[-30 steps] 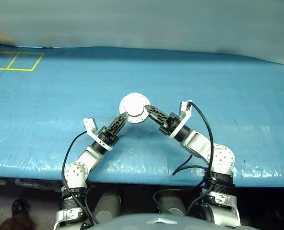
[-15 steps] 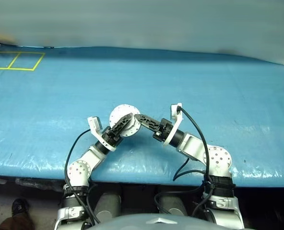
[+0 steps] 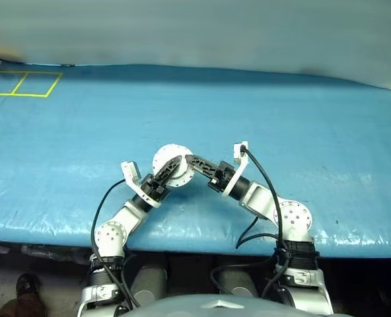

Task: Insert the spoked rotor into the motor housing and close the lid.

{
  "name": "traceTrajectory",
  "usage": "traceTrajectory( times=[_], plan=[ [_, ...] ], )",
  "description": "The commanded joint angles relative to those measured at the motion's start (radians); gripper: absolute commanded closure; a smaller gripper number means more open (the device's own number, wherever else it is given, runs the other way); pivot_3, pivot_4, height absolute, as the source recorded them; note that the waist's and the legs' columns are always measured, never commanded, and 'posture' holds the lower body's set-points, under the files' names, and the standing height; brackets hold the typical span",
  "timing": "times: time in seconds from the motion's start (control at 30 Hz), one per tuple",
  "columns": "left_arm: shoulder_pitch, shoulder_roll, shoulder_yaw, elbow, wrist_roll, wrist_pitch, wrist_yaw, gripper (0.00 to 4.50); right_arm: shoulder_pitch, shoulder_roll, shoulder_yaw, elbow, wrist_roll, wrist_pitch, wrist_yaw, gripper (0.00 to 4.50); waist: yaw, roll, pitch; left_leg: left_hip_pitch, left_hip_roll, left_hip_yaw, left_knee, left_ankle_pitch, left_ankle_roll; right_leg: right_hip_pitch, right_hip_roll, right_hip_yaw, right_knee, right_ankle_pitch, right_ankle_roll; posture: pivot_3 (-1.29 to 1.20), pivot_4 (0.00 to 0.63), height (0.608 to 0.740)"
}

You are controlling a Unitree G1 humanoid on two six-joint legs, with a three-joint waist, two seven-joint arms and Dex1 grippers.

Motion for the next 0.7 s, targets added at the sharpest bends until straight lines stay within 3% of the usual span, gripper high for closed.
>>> traceTrajectory(
  times=[0.03, 0.23, 0.37, 0.47, 0.7],
  plan=[
    [-0.011, -0.011, 0.022, -0.014, 0.006, -0.041, 0.013, 1.96, -0.025, -0.004, 0.011, -0.053, -0.044, -0.065, 0.019, 1.28, -0.001, 0.000, 0.000, 0.000, 0.000, 0.000, 0.000, 0.000, 0.000, 0.000, 0.000, 0.000, 0.000, 0.000, 0.000, 0.00, 0.150, 0.740],
    [-0.062, -0.018, 0.111, 0.032, 0.046, -0.157, 0.097, 1.96, -0.016, -0.023, 0.048, -0.027, -0.231, -0.216, 0.017, 1.28, 0.000, 0.000, 0.000, 0.000, 0.000, 0.000, 0.001, 0.000, 0.000, 0.000, 0.000, 0.000, 0.000, 0.001, 0.000, 0.00, 0.150, 0.740],
    [-0.167, -0.019, 0.237, 0.115, 0.100, -0.347, 0.255, 1.96, 0.039, -0.136, 0.203, -0.057, -0.448, -0.396, 0.185, 1.28, 0.003, -0.001, 0.000, -0.001, 0.000, 0.000, 0.002, 0.000, 0.000, 0.000, 0.001, 0.000, 0.000, 0.002, 0.001, 0.00, 0.150, 0.740],
    [-0.244, 0.030, 0.287, 0.180, 0.157, -0.433, 0.321, 1.96, 0.069, -0.208, 0.305, -0.019, -0.613, -0.593, 0.303, 1.28, -0.002, -0.003, 0.001, -0.001, 0.000, 0.000, 0.003, 0.000, 0.000, 0.000, 0.001, 0.000, 0.000, 0.004, 0.005, 0.00, 0.150, 0.740],
    [-0.403, 0.175, 0.365, 0.374, 0.254, -0.547, 0.421, 1.96, 0.067, -0.220, 0.313, 0.073, -0.694, -0.687, 0.366, 1.28, 0.005, -0.009, 0.005, -0.001, 0.000, -0.001, 0.004, 0.000, 0.000, 0.001, 0.001, 0.000, 0.000, 0.006, 0.008, 0.00, 0.150, 0.740]
  ],
)
